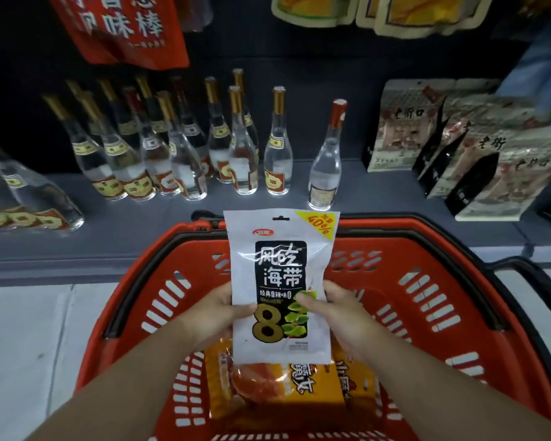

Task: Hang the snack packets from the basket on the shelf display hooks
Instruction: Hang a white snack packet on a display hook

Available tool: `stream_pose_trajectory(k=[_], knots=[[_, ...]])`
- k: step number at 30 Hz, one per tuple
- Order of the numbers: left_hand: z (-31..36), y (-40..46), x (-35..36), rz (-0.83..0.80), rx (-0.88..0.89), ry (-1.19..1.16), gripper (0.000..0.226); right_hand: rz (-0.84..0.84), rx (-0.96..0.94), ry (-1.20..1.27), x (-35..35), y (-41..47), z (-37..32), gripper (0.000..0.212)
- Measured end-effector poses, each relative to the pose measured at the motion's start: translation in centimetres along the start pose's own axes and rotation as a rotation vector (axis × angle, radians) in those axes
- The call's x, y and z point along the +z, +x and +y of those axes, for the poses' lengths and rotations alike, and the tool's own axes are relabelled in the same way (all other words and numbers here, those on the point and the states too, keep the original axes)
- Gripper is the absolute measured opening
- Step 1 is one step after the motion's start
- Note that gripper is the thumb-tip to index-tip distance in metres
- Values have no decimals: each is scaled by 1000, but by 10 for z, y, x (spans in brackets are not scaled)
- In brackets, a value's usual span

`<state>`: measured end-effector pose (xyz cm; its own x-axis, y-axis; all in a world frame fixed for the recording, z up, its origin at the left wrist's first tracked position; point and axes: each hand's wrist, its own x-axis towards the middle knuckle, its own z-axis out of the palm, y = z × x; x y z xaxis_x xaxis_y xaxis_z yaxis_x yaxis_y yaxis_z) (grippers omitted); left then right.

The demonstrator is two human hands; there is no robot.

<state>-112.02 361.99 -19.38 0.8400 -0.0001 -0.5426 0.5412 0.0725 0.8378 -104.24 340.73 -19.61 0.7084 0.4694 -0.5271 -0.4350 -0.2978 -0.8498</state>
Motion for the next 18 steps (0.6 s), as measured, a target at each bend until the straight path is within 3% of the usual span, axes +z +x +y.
stream_pose_trajectory(k=[2, 7, 12, 16, 18], knots=[[13, -15, -1, 53, 10, 21, 30, -12, -34, 44, 2, -11, -14, 31], [90, -80, 14, 163, 133, -18, 29, 38, -114, 64, 8, -70, -89, 25], [233, -166, 31, 259, 257, -105, 35, 59, -204, 98, 3, -158, -242, 18], [373, -247, 45, 274, 314, -147, 14, 63, -259, 96, -4, -238, -382, 17], [441, -290, 54, 283, 373, -167, 16, 70, -318, 63, -6, -280, -452, 17]])
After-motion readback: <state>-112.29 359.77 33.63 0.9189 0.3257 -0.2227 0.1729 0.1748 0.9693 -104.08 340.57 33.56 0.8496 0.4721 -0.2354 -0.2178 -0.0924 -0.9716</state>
